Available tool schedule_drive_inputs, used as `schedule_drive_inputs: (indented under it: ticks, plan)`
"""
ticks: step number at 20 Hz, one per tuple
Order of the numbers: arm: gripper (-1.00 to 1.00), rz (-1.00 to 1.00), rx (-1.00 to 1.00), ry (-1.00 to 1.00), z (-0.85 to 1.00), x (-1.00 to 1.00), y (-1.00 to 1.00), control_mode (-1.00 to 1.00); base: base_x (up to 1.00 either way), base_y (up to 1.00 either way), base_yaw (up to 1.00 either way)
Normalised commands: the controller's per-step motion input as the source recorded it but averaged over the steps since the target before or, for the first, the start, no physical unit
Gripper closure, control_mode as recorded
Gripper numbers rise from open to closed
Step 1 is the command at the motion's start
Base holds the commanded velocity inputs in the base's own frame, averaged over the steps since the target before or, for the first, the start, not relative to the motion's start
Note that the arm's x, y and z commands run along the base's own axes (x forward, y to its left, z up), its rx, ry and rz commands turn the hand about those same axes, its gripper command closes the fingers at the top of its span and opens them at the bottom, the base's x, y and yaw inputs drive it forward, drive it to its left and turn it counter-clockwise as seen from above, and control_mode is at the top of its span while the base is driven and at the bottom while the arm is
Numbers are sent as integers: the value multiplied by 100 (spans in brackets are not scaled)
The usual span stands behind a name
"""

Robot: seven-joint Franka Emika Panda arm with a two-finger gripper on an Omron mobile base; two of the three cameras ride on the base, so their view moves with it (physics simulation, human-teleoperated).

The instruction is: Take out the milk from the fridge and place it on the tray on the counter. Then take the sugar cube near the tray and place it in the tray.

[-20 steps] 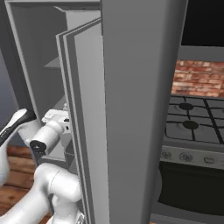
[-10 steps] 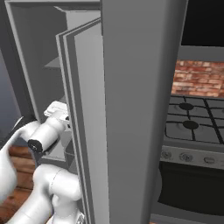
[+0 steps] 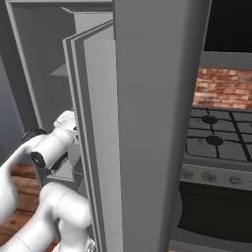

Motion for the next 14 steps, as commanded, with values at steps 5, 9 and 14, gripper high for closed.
schedule_drive_inputs:
  ticks: [5, 9, 14]
  plan:
    - [100, -1, 0, 47, 97, -72, 0, -100, 0, 0, 0]
    - [100, 0, 0, 33, 100, -87, 3, -100, 0, 0, 0]
    - [100, 0, 0, 9, 98, -86, 12, -100, 0, 0, 0]
